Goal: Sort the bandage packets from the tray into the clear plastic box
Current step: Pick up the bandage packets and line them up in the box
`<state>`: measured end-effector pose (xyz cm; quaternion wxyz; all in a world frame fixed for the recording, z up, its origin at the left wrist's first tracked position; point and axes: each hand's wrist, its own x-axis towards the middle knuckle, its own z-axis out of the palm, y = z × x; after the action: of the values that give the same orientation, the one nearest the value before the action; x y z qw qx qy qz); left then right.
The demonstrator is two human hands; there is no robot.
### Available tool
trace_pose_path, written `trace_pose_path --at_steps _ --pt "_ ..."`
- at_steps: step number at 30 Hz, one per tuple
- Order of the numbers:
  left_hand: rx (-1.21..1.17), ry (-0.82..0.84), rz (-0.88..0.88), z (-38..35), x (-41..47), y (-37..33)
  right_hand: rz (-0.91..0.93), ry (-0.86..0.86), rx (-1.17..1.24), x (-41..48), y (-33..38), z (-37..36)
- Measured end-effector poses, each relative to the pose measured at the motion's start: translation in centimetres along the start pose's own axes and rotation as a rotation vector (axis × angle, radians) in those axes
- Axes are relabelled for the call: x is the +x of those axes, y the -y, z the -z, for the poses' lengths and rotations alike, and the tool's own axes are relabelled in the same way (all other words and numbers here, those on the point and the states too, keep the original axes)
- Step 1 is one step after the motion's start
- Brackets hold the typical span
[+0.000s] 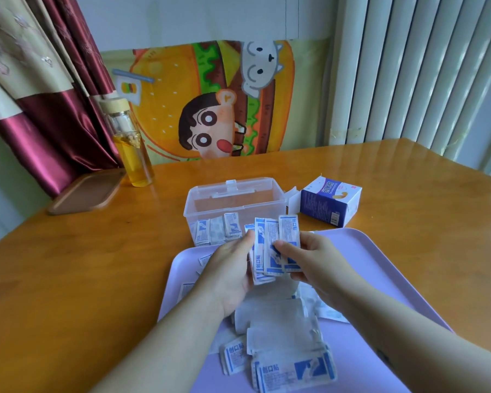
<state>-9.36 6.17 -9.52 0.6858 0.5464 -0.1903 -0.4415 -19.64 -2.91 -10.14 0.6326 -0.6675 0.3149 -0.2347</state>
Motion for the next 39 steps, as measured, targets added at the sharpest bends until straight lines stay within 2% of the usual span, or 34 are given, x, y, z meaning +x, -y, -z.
trace_pose_path --at_steps 8,12,14,16,18,21,23,25,27,29,33,39 --pt "-0.082 -0.088 -0.063 -0.1 -0.4 0.6 0.039 0.029 -0.056 0.1 0.0 -0.6" --pt "-0.212 0.006 0.022 0.0 -0.8 0.2 0.101 0.041 -0.154 0.2 0.5 -0.6" --pt "-0.243 0.065 0.092 0.1 -1.2 0.1 0.138 0.095 -0.263 0.2 1.3 -0.8" --pt "-0.253 0.072 0.116 0.3 -1.4 0.1 0.208 0.118 -0.503 0.5 2.0 -1.3" --pt "-0.261 0.047 0.097 0.9 -1.7 0.0 0.306 0.071 -0.761 0.8 2.4 -2.0" --pt "-0.321 -0.004 0.062 2.5 -2.0 -0.7 0.42 0.026 -0.823 0.5 3.3 -2.4" --pt "-0.385 -0.044 0.043 3.8 -2.4 -1.2 0.465 0.099 -0.841 -0.4 4.1 -2.1" --pt "-0.445 -0.087 0.038 4.7 -3.0 -1.7 0.462 0.325 -0.964 -1.5 4.8 -1.3" --pt "-0.508 -0.121 0.04 5.2 -3.4 -1.9 0.375 0.612 -1.128 -2.9 4.8 -0.7" --pt "-0.557 -0.142 0.05 5.4 -3.6 -1.9 0.31 0.761 -1.281 -4.3 4.0 -0.4" --pt "-0.573 -0.147 0.068 4.8 -3.6 -1.6 0.366 0.711 -1.541 -6.1 2.8 -0.5" --pt "-0.558 -0.104 0.096 4.1 -3.9 -1.7 0.295 0.744 -1.557 -6.2 2.3 -0.6"
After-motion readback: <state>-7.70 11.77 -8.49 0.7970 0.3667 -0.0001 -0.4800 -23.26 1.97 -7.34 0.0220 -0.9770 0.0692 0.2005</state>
